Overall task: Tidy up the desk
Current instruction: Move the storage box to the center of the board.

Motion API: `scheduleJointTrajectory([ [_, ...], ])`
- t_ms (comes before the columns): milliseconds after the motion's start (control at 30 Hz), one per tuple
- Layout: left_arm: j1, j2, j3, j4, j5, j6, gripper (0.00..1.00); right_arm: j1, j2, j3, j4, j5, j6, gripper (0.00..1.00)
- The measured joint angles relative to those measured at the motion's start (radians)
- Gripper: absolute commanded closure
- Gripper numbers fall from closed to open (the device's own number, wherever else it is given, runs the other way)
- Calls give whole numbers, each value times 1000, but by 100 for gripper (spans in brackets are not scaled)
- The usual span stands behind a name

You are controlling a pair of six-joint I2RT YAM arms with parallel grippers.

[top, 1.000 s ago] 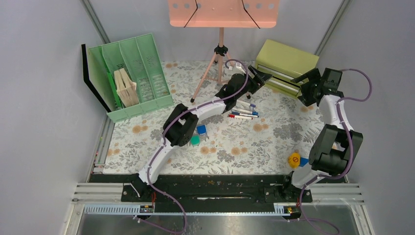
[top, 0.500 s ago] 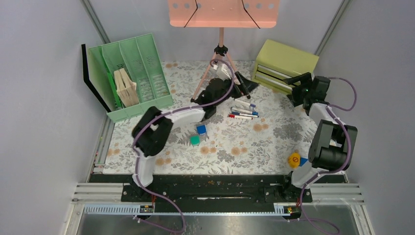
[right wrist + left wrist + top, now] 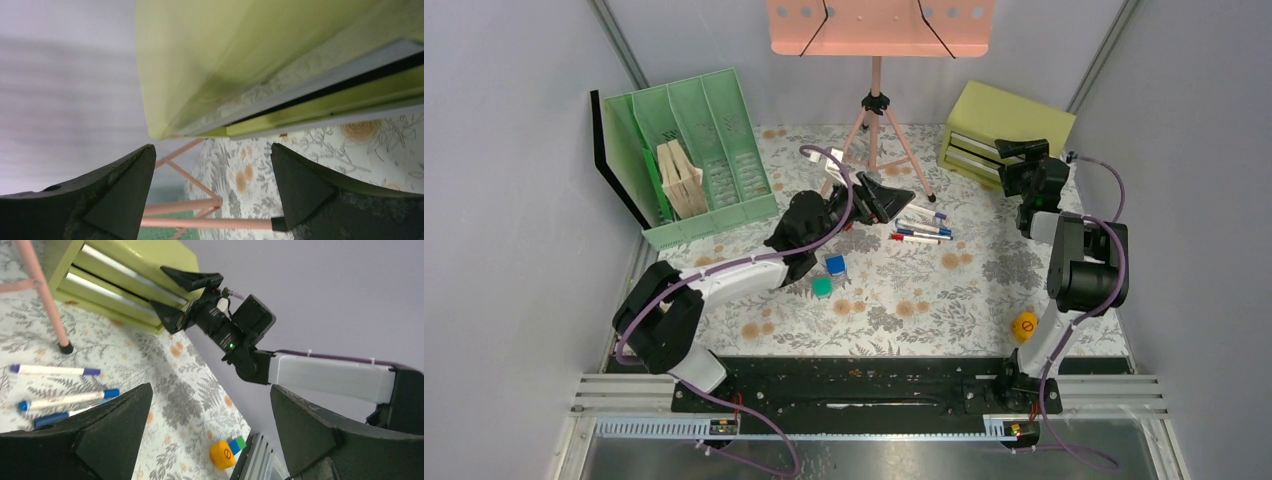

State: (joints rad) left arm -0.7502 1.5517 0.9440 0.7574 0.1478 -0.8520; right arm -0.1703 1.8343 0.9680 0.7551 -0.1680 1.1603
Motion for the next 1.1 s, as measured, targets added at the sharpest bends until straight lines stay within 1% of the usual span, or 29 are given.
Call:
scheduleJointTrajectory([
  [133, 0, -54, -74, -27, -1, 7, 10, 2, 45, 0, 93, 45, 27, 9],
  [367, 0, -154, -154, -67, -7, 14, 9, 25, 83, 16, 180, 114, 60, 11],
  [667, 0, -197, -169, -126, -15, 36, 8, 63, 155, 31, 242, 205, 132, 15],
  [833, 2, -233, -170, -178, -13, 72, 6, 71, 175, 31, 287, 257, 163, 17],
  [1033, 2, -297, -183, -231, -11, 127, 6, 73, 204, 56, 316, 277, 190, 26],
  [1100, 2, -311, -190, -243, -11, 137, 6, 76, 209, 62, 320, 280, 202, 32],
])
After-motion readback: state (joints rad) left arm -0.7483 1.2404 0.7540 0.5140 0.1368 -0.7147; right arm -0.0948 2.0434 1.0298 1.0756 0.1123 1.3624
